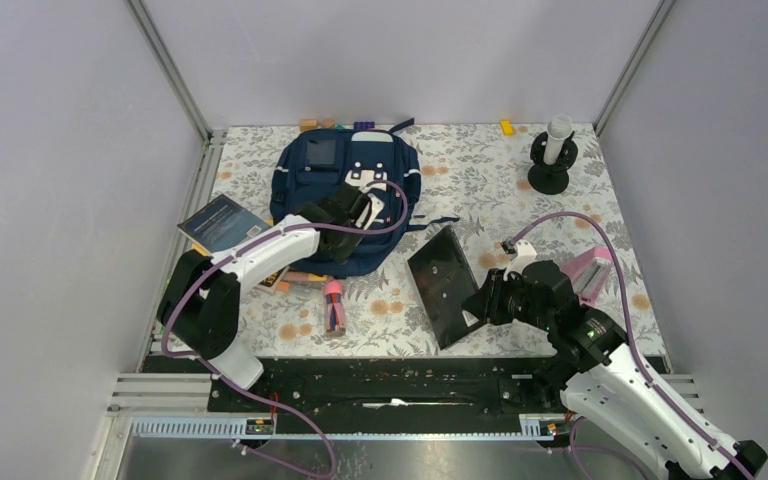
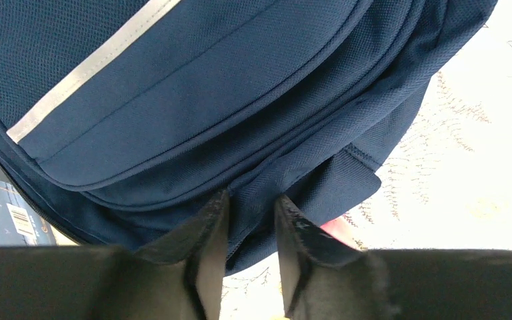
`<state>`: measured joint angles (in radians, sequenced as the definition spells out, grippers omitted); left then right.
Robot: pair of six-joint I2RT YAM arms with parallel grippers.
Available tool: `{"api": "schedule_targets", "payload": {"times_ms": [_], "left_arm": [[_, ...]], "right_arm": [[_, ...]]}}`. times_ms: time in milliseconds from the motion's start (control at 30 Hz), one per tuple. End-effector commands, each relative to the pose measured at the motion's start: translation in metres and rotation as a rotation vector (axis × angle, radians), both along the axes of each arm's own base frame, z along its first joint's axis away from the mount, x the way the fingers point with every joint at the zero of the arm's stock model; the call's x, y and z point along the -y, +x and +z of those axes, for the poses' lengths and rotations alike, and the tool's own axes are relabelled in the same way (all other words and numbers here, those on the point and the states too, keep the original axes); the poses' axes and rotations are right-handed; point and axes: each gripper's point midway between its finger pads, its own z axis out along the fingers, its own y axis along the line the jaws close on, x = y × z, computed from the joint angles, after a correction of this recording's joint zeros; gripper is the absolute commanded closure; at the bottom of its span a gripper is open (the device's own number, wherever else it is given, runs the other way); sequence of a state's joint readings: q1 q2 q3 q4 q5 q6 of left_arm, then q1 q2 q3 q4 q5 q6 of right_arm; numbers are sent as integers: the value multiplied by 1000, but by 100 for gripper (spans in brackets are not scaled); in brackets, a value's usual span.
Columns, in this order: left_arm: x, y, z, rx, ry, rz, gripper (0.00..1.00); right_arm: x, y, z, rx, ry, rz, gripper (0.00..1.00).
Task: Pack the student bag
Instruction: Place the book in the student bag.
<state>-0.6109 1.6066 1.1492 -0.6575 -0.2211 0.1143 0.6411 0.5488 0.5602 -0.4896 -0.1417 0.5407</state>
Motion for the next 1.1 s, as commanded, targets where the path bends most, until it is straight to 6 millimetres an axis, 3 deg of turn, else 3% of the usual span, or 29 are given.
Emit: {"api": "schedule_targets", "payload": {"times_ms": [0, 100, 233, 333, 533, 633, 767, 967, 1067], "left_arm": [[4, 6, 6, 4, -15, 7, 75], [7, 7, 12, 13, -33, 15, 88], [15, 9, 29, 40, -95, 20, 95], [28, 12, 52, 63, -170, 7, 99], [57, 17, 98, 98, -289, -56, 100], [70, 16, 110, 109, -281, -95, 100], [100, 14, 130, 134, -323, -151, 100], [145, 12, 178, 219, -417, -233, 100], [155, 10, 195, 271, -450, -270, 100]], "right_arm": [[-12, 10, 35, 100, 118, 0, 100], [-13, 10, 33, 91, 120, 2, 100], [-13, 8, 35, 92, 125, 3, 100], [-10, 7, 39, 97, 122, -7, 100], [-7, 4, 44, 88, 139, -22, 100], [-6, 1, 45, 78, 147, -29, 100], [-5, -4, 56, 81, 179, -28, 100], [-7, -8, 71, 46, 270, -63, 100], [-13, -6, 75, 16, 327, -83, 100]]}}
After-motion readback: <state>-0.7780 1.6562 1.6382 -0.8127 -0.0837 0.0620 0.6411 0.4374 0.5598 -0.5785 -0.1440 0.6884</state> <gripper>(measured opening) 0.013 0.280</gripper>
